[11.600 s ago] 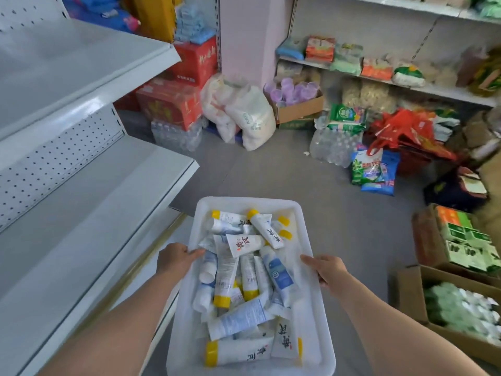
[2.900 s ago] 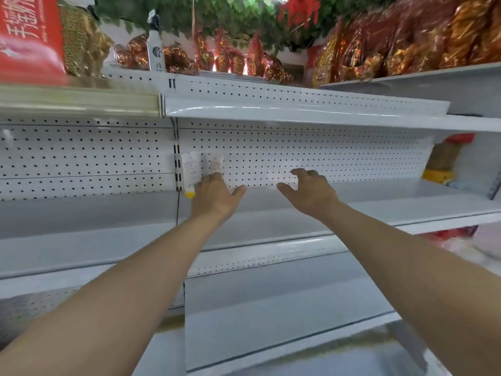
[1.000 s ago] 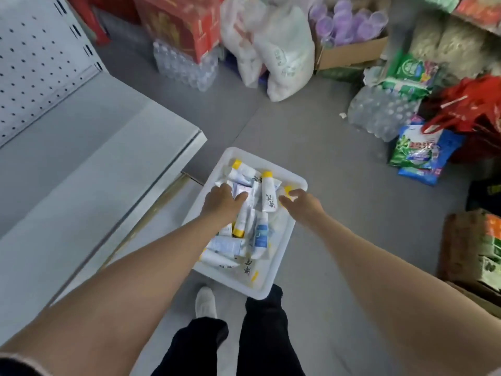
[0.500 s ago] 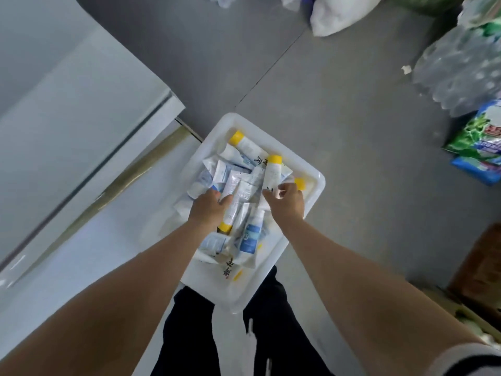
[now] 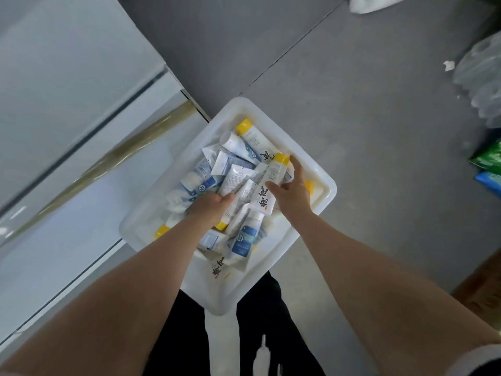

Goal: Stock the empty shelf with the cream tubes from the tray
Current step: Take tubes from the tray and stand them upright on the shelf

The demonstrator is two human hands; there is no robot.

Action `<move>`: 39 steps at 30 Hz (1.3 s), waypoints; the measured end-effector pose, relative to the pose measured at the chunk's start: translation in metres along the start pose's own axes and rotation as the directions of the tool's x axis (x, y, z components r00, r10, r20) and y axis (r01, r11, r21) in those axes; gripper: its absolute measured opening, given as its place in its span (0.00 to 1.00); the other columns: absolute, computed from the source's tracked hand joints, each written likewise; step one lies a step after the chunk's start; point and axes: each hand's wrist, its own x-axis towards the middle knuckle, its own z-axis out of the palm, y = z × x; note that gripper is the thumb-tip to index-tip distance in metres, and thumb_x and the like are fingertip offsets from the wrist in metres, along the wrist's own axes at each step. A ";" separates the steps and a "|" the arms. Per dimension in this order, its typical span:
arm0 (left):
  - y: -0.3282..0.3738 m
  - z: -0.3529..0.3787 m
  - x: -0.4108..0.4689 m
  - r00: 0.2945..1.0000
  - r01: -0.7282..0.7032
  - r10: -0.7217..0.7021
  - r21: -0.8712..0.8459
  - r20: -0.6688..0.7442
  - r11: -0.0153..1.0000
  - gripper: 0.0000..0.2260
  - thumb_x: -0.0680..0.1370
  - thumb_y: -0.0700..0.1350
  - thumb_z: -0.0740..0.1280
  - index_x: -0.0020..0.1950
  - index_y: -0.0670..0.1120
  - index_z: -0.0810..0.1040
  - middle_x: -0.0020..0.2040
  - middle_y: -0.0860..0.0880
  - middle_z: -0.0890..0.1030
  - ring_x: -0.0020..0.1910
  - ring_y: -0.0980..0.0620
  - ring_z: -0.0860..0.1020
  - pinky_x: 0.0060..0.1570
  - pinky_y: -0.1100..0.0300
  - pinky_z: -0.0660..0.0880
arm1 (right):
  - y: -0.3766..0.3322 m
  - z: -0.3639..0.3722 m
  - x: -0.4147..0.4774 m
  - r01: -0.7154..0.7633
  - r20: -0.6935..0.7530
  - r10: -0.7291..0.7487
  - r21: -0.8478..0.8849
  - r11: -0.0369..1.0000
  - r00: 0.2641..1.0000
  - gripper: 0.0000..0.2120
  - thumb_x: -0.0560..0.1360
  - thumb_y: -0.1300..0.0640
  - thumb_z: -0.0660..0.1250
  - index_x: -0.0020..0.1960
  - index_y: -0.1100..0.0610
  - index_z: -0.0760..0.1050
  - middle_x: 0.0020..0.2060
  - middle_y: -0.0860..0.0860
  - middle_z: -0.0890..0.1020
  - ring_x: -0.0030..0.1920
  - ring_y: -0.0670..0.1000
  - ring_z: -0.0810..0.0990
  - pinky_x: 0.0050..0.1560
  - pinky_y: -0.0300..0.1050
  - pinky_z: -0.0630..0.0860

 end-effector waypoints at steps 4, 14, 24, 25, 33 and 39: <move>0.000 -0.004 0.006 0.994 0.025 -0.021 -0.030 0.105 0.999 0.26 0.79 0.61 0.56 0.52 0.39 0.80 0.50 0.39 0.82 0.51 0.41 0.79 0.47 0.57 0.72 | 0.004 -0.004 0.003 0.143 0.059 -0.135 -0.167 0.975 0.989 0.43 0.73 0.50 0.73 0.73 0.27 0.47 0.41 0.51 0.80 0.41 0.50 0.80 0.43 0.54 0.81; -0.002 0.005 0.000 0.934 0.148 -0.085 -0.159 0.347 0.976 0.43 0.66 0.74 0.63 0.75 0.53 0.62 0.74 0.48 0.66 0.69 0.45 0.68 0.66 0.44 0.69 | 0.003 -0.017 0.008 0.061 0.133 -0.048 -0.090 0.994 0.990 0.28 0.67 0.53 0.78 0.57 0.44 0.63 0.46 0.53 0.81 0.39 0.59 0.84 0.36 0.58 0.82; -0.019 0.045 -0.035 0.988 0.128 -0.083 -0.384 0.133 0.914 0.27 0.68 0.55 0.76 0.63 0.46 0.74 0.57 0.49 0.80 0.54 0.49 0.78 0.57 0.52 0.75 | 0.011 -0.032 -0.010 -0.036 0.205 0.035 0.000 0.999 0.978 0.30 0.66 0.51 0.80 0.61 0.50 0.66 0.54 0.56 0.78 0.41 0.58 0.84 0.38 0.57 0.84; -0.019 0.046 -0.040 0.986 0.144 -0.097 -0.416 0.133 0.898 0.25 0.70 0.55 0.75 0.62 0.46 0.75 0.55 0.48 0.80 0.54 0.48 0.78 0.56 0.52 0.75 | 0.013 -0.035 -0.013 -0.063 0.216 0.058 0.018 0.998 0.975 0.31 0.65 0.51 0.81 0.60 0.50 0.66 0.55 0.57 0.79 0.42 0.59 0.85 0.39 0.57 0.84; -0.046 0.010 -0.095 0.986 0.156 -0.146 -0.717 0.077 0.679 0.20 0.74 0.55 0.72 0.58 0.43 0.79 0.50 0.45 0.82 0.49 0.46 0.81 0.50 0.52 0.80 | -0.005 -0.050 -0.076 -0.308 0.311 0.226 0.244 0.920 0.923 0.33 0.66 0.53 0.80 0.62 0.59 0.66 0.57 0.58 0.81 0.43 0.56 0.87 0.43 0.49 0.84; -0.078 -0.039 -0.163 0.994 -0.019 -0.082 -0.836 -0.076 0.549 0.16 0.74 0.51 0.72 0.52 0.39 0.81 0.49 0.39 0.82 0.44 0.47 0.80 0.51 0.51 0.80 | -0.047 -0.027 -0.155 -0.329 0.495 0.158 0.281 0.902 0.855 0.22 0.70 0.46 0.75 0.58 0.57 0.76 0.46 0.56 0.85 0.41 0.51 0.85 0.41 0.44 0.83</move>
